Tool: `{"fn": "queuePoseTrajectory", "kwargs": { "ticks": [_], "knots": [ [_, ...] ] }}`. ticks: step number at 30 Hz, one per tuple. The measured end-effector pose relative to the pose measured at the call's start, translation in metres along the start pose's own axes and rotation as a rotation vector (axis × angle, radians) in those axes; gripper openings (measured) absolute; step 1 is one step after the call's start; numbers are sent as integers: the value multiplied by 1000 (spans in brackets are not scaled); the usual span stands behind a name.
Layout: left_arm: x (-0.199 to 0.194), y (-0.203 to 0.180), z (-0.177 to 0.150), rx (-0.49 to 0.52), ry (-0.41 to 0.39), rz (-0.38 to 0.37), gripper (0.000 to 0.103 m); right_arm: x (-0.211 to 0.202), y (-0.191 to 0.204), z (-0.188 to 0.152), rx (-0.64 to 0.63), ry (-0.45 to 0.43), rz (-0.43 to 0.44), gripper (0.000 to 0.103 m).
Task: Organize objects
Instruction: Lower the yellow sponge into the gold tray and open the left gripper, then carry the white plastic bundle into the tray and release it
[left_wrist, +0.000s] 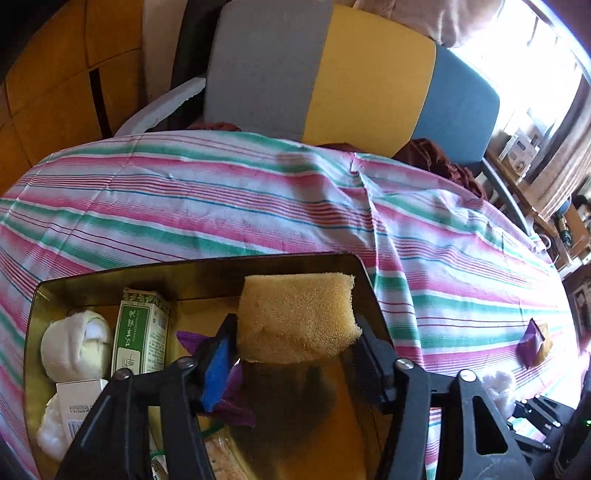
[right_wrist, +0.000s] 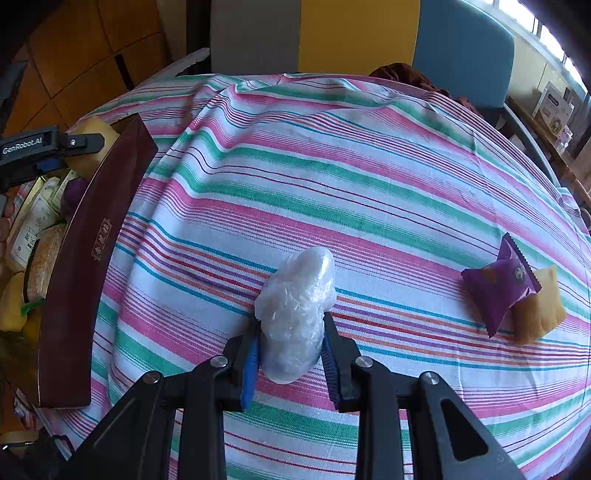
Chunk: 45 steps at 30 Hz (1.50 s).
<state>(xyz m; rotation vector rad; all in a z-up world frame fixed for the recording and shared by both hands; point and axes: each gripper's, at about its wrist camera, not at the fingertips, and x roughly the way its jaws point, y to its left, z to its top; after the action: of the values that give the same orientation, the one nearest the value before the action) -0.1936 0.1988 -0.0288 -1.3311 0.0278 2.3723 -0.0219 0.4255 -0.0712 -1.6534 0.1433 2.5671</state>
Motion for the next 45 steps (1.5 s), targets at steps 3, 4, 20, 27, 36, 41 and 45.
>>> {"fn": "queuePoseTrajectory", "kwargs": {
  "ticks": [3,4,20,27,36,41,45],
  "knots": [
    [-10,-1,0,10,-41,-13,73,0,0,0,1,-1,0,29],
    [-12,-1,0,13,-50,-10,76,0,-1,0,-2,-2,1,29],
    [-114,0,-64,104,-242,104,78,1,4,0,-45,-14,-25,29],
    [-143,6,-94,122,-279,126,78,1,5,-2,-50,-28,-33,29],
    [-155,20,-113,104,-275,141,78,0,7,-5,-68,-48,-38,29],
    [-156,26,-120,93,-272,148,78,0,7,-5,-67,-54,-42,29],
    [-158,30,-122,87,-273,151,78,0,8,-5,-66,-57,-48,29]
  ]
}}
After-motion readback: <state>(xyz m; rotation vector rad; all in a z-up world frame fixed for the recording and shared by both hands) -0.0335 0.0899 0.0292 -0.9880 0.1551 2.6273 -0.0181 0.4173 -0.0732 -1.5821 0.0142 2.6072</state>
